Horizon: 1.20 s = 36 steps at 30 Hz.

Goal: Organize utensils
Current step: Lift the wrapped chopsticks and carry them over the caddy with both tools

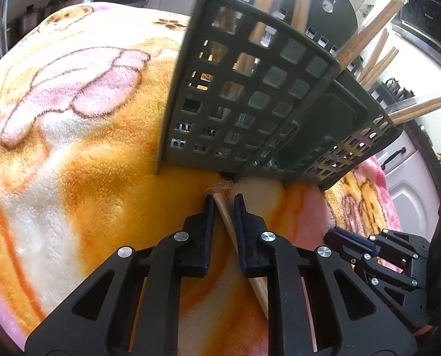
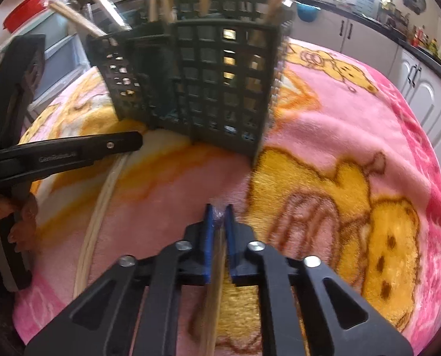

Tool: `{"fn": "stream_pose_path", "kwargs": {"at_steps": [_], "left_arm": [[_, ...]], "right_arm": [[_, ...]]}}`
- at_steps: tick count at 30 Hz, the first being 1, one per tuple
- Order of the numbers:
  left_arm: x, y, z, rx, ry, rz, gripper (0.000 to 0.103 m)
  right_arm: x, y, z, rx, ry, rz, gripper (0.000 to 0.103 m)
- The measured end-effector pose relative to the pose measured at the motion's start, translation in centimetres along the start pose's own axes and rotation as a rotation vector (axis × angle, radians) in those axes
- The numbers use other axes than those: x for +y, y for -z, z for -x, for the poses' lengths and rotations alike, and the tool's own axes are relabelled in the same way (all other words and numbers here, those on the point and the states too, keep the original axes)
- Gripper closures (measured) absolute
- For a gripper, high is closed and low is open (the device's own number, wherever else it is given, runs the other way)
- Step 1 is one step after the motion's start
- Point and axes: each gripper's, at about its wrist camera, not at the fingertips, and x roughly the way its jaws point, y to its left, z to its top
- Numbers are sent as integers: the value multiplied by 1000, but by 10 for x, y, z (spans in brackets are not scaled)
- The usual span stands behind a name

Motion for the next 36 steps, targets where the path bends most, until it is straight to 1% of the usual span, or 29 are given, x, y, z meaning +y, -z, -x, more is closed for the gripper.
{"fn": "stream_pose_path", "kwargs": {"at_steps": [5, 8, 11, 14, 21, 26, 27, 29, 31, 33, 36], "left_arm": [[9, 2, 9, 7, 34, 25, 95], [16, 4, 19, -7, 44, 39, 96], [20, 4, 34, -34, 57, 51, 96], [26, 2, 58, -81, 83, 63, 97], [24, -7, 105, -182, 130, 25, 98], [15, -9, 132, -237, 160, -1, 99], [8, -7, 131, -246, 163, -5, 99], [5, -7, 141, -266, 174, -14, 99], [-2, -6, 145, -281, 181, -25, 99], [-19, -5, 143, -293, 187, -38, 99], [-28, -5, 148, -310, 200, -57, 99]], "right_arm": [[16, -2, 12, -32, -37, 51, 99], [23, -5, 23, -70, -63, 70, 99], [31, -8, 38, -110, -87, 85, 99], [36, -13, 51, -144, -105, 92, 99], [42, -22, 84, -233, -130, 95, 99], [41, -27, 104, -308, -144, 88, 99], [40, -28, 108, -322, -144, 86, 99], [39, -29, 117, -355, -149, 81, 99], [38, -30, 127, -388, -153, 75, 99], [38, -30, 134, -414, -152, 71, 99], [33, -30, 145, -451, -151, 61, 99]]}}
